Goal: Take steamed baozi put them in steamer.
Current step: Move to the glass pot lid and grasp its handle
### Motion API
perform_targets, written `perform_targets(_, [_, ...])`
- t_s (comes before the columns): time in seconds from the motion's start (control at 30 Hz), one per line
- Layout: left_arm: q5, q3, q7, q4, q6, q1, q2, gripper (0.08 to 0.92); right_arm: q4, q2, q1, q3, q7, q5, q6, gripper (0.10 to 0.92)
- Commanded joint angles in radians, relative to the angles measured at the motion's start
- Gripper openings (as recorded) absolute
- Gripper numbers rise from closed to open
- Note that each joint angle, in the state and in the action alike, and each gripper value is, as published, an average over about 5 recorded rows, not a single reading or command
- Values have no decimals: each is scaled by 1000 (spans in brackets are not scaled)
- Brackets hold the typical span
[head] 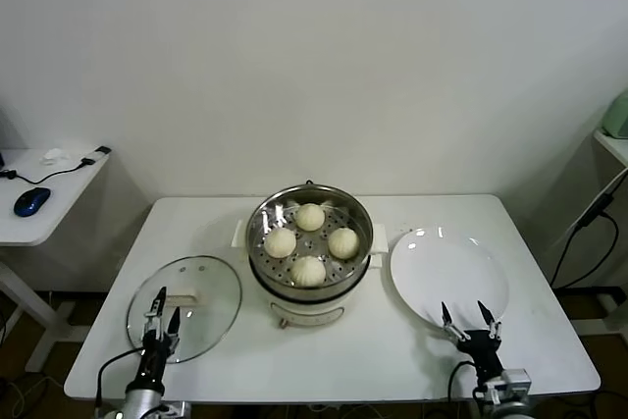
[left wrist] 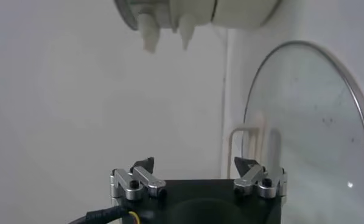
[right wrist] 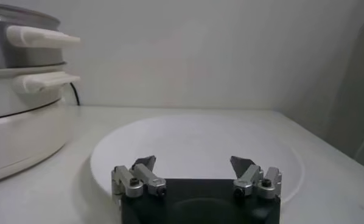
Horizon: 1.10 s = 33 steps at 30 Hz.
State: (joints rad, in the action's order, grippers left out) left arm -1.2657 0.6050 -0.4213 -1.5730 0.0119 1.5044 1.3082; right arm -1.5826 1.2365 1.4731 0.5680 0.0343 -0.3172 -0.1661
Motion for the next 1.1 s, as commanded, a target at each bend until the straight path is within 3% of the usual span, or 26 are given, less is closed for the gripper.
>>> perform_targets(0.03, [-100,2,-27,62,-11,-31,-3,823,-20,20,27,17,-11,4,2,823])
perform_targets(0.47, [-127,-23,-12,158,-38,-153,-16,806,-57,31,40,22,-17,-9,14,823])
perform_targets(1.1, [-112,-33,-21,260,-27,-198,-25,272,-68,39,34,22,-19,-4,25,823])
